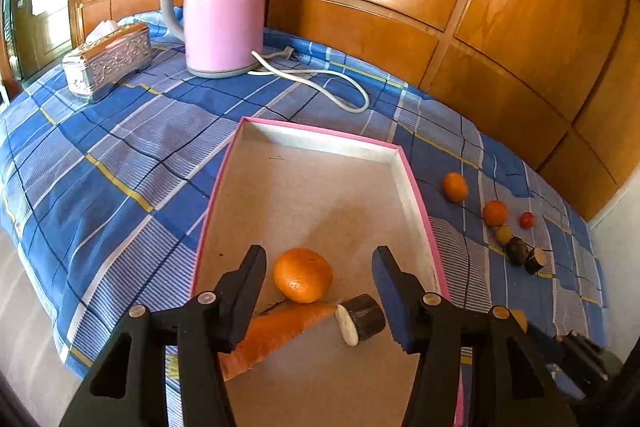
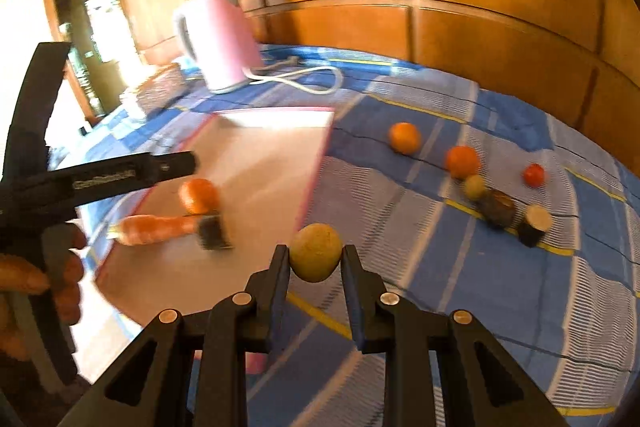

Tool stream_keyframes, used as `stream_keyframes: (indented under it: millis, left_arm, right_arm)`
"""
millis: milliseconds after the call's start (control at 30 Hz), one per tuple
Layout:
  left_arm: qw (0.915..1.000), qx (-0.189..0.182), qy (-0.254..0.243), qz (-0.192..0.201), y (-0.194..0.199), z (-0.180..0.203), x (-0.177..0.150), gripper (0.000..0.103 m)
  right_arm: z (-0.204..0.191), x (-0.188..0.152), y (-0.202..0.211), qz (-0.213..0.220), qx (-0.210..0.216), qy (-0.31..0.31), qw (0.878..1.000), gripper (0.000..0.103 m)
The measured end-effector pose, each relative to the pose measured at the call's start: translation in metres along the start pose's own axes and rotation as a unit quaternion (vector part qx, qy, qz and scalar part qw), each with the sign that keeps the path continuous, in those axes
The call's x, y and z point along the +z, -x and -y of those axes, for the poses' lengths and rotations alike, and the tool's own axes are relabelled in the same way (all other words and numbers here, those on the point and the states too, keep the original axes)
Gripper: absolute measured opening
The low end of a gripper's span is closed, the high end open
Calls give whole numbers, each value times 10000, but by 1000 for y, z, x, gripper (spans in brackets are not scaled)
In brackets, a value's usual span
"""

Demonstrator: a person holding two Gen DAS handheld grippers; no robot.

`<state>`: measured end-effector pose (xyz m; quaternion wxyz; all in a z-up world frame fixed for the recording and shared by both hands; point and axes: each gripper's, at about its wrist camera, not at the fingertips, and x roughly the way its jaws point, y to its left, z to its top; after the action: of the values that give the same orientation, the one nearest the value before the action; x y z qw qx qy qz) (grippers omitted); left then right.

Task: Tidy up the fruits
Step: 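Carry the yellow ball into the pink tray and open the right tool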

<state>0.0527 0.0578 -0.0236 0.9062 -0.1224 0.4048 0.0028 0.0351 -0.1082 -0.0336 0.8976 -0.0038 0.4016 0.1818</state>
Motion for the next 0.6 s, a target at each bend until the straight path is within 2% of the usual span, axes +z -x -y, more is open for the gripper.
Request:
stream_keyframes:
  millis: [267, 433, 600]
  left_arm:
    - [9998, 150, 111, -41, 1, -16, -3, 56]
    - [10000, 85, -4, -38, 4, -9, -5, 56]
    - [9999, 50, -158, -6, 7, 0, -7, 56]
  right_arm:
    - [-33, 2, -17, -263, 552, 293, 9977, 27]
    - [-42, 1, -29, -390, 492, 384, 9973, 31]
    - [-39, -3, -27, -381, 444, 299, 9978, 32]
